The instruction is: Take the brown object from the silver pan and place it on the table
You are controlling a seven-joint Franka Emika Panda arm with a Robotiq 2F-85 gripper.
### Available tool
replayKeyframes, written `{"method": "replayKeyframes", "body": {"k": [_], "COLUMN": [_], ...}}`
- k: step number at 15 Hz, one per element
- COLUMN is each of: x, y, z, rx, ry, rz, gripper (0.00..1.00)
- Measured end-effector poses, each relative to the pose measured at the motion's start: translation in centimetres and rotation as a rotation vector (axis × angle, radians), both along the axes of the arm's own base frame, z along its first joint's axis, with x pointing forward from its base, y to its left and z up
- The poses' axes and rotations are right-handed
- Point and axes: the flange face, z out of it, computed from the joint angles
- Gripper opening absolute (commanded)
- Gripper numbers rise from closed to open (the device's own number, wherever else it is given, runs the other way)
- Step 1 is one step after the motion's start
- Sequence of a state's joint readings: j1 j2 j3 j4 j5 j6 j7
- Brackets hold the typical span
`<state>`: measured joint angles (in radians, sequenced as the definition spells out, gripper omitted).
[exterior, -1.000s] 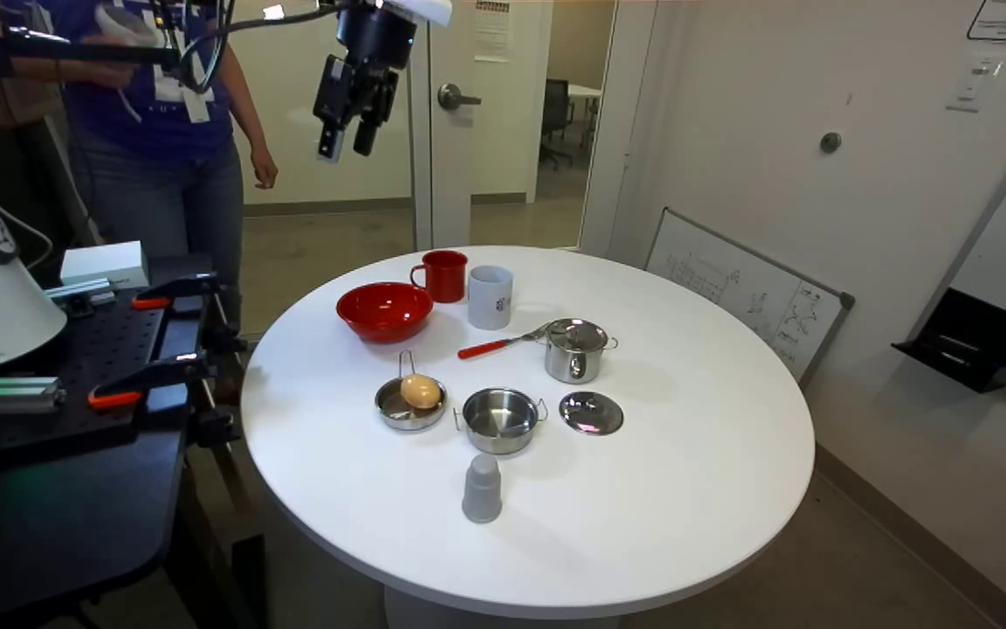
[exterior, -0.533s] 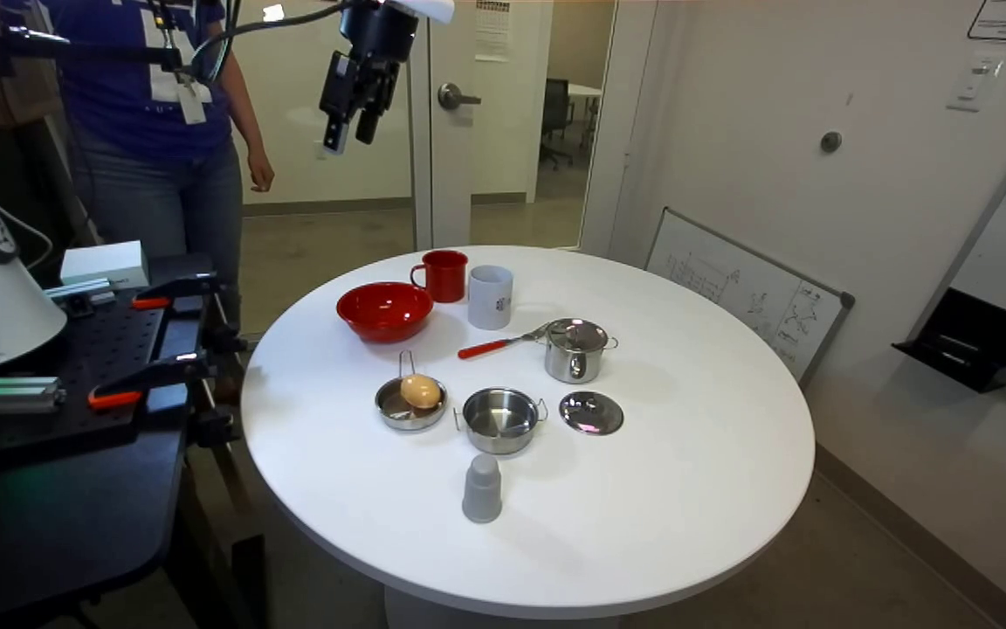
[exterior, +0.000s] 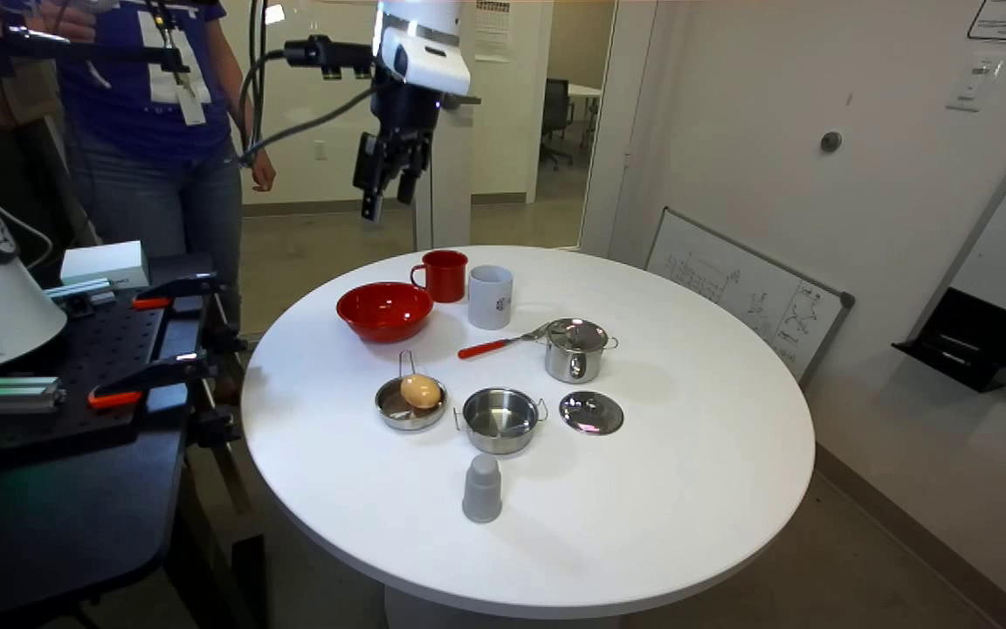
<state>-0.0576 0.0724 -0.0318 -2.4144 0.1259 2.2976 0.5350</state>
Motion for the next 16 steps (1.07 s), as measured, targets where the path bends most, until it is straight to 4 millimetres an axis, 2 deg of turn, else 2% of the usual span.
{"method": "replayKeyframes", "body": {"k": [4, 9, 12, 16], "x": [0.0, -0.7, -1.2, -1.7], "y": [-2.3, -3.3, -3.3, -3.4], "z": [-5.4, -11.0, -13.6, -15.9], "rx": [-0.051, -0.104, -0.122, -0.121], "ry": [-0.047, -0.036, -0.022, 0.01], "rz": [-0.145, -0.318, -0.402, -0.444], "gripper": [1.0, 1.0, 1.0, 1.0]}}
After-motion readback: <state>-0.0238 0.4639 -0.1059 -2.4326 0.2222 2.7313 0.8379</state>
